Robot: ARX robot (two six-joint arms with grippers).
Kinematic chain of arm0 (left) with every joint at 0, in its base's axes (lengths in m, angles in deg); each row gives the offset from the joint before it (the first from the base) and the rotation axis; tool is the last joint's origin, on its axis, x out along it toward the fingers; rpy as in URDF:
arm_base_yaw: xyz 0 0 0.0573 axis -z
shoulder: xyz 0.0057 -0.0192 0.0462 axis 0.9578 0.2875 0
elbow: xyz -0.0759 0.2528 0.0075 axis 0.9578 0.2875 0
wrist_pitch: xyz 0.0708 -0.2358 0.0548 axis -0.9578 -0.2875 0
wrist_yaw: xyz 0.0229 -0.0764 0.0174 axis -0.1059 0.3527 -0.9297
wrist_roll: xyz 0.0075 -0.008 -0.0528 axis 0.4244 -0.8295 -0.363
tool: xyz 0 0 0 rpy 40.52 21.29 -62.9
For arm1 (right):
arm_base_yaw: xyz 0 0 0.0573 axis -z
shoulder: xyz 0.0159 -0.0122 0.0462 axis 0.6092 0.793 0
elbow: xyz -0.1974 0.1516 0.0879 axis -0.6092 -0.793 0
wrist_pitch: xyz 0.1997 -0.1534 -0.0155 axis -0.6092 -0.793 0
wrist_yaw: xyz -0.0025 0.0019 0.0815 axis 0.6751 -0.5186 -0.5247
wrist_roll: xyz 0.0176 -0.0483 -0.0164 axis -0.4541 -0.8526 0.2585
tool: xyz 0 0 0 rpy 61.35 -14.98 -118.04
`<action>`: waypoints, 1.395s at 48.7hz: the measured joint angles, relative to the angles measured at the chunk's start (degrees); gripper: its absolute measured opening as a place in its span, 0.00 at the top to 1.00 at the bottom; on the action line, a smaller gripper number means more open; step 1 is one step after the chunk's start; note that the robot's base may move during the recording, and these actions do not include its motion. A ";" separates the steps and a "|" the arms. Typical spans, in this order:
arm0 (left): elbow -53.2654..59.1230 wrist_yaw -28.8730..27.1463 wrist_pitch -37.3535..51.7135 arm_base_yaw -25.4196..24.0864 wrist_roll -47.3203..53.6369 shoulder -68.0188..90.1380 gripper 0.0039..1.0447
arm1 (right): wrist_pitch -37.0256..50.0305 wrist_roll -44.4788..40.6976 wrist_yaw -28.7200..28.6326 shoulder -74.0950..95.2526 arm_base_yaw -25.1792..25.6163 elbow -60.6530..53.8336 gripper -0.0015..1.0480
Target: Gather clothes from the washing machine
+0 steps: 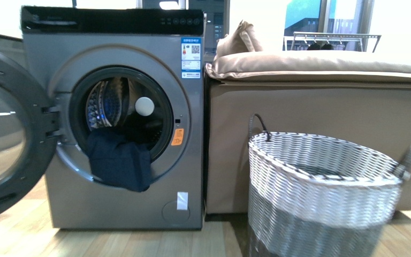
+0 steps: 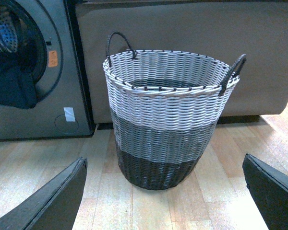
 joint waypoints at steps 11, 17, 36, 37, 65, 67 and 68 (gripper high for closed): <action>0.00 -0.04 -0.02 0.00 0.00 -0.02 0.06 | 0.00 0.00 -0.07 0.00 0.02 0.00 0.07; 0.00 0.00 -0.02 0.00 0.02 0.09 0.06 | 0.00 0.00 -0.02 0.02 0.00 0.00 0.07; 0.00 -0.09 -0.02 0.00 0.02 0.00 0.06 | 0.04 0.00 -0.15 0.00 0.00 0.02 0.07; 0.00 -0.04 -0.02 0.00 0.02 0.00 0.06 | 0.04 0.00 -0.11 0.00 0.00 0.02 0.07; 0.00 -0.02 -0.02 0.00 0.00 0.02 0.06 | 0.07 0.00 -0.02 0.02 0.00 0.02 0.07; 0.00 -0.04 -0.02 0.00 0.00 0.02 0.06 | 0.07 0.00 -0.07 0.00 0.00 0.02 0.07; 0.00 -0.04 -0.02 0.00 0.02 0.00 0.06 | 0.07 0.00 -0.09 0.00 0.00 0.02 0.07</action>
